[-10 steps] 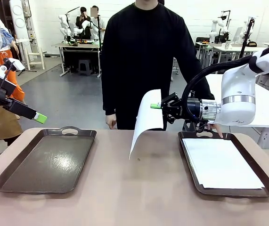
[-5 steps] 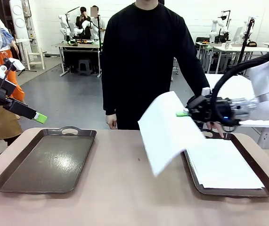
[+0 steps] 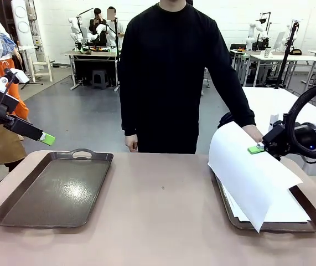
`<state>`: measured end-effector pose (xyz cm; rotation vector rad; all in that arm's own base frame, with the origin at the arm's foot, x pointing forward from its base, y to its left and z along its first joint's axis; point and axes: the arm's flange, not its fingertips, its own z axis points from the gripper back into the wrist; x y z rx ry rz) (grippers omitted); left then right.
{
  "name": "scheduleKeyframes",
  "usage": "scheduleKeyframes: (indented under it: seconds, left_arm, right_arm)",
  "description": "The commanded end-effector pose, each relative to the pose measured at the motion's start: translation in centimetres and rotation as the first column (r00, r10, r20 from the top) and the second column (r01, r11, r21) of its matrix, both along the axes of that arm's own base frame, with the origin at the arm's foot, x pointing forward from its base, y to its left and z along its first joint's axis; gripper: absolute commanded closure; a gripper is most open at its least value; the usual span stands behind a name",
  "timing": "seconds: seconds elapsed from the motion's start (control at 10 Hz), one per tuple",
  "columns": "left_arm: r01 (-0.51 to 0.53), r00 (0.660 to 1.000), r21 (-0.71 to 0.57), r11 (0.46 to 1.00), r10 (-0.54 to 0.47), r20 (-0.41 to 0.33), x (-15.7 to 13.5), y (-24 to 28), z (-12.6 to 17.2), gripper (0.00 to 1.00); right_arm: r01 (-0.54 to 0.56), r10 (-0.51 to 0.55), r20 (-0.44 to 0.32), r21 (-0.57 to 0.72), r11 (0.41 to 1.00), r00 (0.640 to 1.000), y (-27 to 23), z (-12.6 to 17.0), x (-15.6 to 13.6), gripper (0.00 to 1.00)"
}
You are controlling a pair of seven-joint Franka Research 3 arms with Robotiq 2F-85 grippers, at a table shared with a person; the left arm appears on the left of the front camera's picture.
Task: Sort the A4 documents.
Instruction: Place the A4 Paper in the designated Handle tray.
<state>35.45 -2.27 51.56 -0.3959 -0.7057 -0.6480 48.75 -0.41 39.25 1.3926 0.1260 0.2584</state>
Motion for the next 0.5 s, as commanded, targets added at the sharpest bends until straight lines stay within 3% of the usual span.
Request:
scheduleKeyframes:
  seconds: [0.0,0.2,0.4]
  left_arm:
    - [0.014,1.000,-0.011,1.000,-0.014,0.004,0.1,0.2,-0.2,0.00]
    - [0.014,1.000,-0.011,1.000,-0.014,0.004,0.1,0.2,-0.2,0.00]
    - [0.014,1.000,-0.011,1.000,-0.014,0.004,0.1,0.2,-0.2,0.00]
  right_arm:
    - [0.055,-0.056,0.031,0.018,0.998,0.998,-0.1,-0.9,1.1,0.99]
    - [0.098,-0.100,0.052,0.040,0.994,0.994,-0.8,-1.2,1.8,0.99]
    - [0.178,-0.183,0.120,0.053,0.983,0.976,-1.5,-2.8,2.7,0.99]
